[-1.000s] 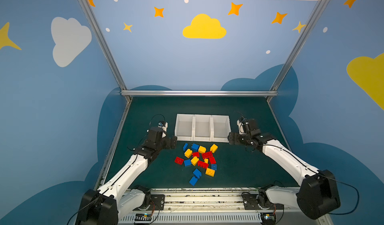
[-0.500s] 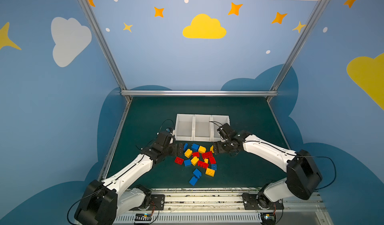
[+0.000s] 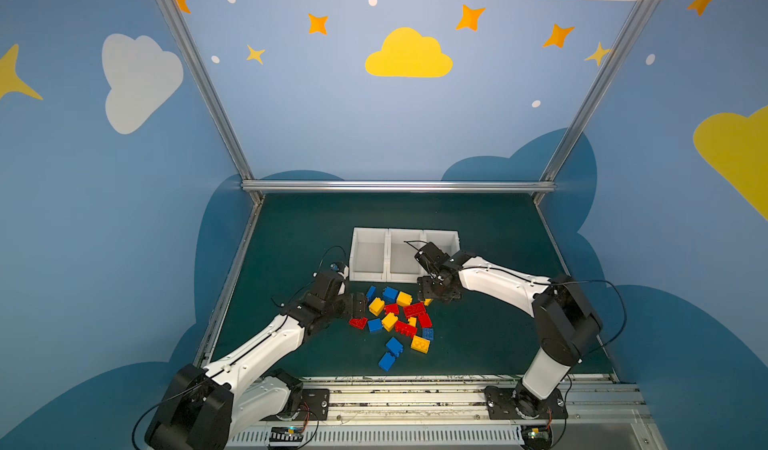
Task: Sort the legos into containers by color
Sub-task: 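Grasp a yellow brick with the right gripper while the left gripper hovers over the pile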
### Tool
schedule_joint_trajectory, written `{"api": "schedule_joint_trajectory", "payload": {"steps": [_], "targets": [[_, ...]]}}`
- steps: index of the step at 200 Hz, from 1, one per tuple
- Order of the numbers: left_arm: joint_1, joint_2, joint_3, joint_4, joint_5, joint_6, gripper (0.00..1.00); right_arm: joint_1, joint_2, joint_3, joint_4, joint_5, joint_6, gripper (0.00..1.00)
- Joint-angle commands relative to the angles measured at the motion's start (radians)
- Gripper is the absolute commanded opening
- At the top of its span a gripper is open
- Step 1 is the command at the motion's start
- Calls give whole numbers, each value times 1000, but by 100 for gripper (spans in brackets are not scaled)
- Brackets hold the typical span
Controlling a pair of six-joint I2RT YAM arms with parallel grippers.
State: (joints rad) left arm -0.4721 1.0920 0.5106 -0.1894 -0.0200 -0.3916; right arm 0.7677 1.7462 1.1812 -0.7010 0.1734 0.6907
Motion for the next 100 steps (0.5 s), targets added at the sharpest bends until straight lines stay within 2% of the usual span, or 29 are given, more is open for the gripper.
{"api": "schedule_joint_trajectory", "payload": {"steps": [1, 37, 100], "targets": [[-4, -3, -13, 27, 53, -12, 100, 4, 32, 51, -13, 18, 49, 84], [-8, 11, -6, 8, 72, -4, 100, 4, 99, 100, -28, 25, 87, 79], [-8, 17, -11, 18, 92, 2, 100, -6, 124, 85, -37, 32, 125, 62]]}}
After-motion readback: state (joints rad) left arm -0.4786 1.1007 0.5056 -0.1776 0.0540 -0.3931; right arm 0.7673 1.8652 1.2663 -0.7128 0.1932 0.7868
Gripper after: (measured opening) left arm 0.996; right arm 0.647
